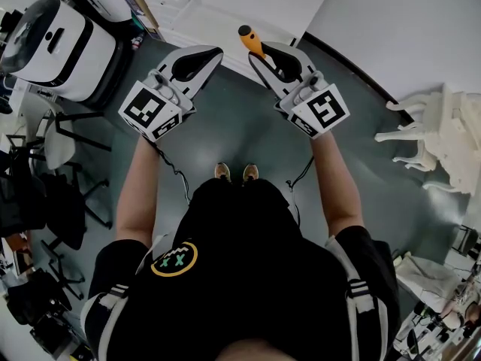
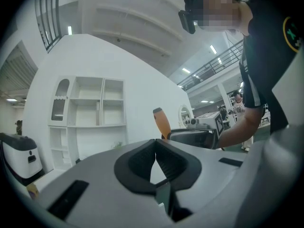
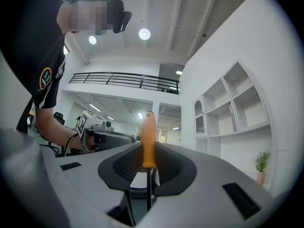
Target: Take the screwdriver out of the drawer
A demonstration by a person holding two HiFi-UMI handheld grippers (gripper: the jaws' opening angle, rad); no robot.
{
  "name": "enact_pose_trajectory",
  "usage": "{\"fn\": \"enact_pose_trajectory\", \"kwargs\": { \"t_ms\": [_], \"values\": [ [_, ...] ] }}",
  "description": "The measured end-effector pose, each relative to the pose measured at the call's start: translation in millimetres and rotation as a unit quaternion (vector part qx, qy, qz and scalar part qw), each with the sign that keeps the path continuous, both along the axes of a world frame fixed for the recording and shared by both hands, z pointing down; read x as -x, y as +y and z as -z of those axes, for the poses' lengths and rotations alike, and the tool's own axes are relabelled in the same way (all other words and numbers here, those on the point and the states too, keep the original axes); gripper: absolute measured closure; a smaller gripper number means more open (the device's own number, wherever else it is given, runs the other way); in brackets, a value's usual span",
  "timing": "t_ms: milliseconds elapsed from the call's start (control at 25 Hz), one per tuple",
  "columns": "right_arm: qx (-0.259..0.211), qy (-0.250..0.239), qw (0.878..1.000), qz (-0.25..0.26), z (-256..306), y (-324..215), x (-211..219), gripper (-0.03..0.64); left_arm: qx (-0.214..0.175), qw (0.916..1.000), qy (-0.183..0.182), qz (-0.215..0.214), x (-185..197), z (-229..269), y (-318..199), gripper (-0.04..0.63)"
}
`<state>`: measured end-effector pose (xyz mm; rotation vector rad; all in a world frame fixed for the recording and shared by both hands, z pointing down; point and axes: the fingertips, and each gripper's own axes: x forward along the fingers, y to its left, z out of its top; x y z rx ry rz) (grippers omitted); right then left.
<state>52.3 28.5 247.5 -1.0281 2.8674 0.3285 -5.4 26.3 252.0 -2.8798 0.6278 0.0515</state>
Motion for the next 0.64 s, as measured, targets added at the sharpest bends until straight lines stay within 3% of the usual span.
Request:
{"fn": "enact_pose_trajectory", "kwargs": {
  "t_ms": [640],
  "values": [
    [-0.006,0.003,1.0,0.003,2.2,1.4,1.4,0.512,-0.001,1.0,0.003,0.005,2.0,1.9,-2.5,0.575]
  ]
}}
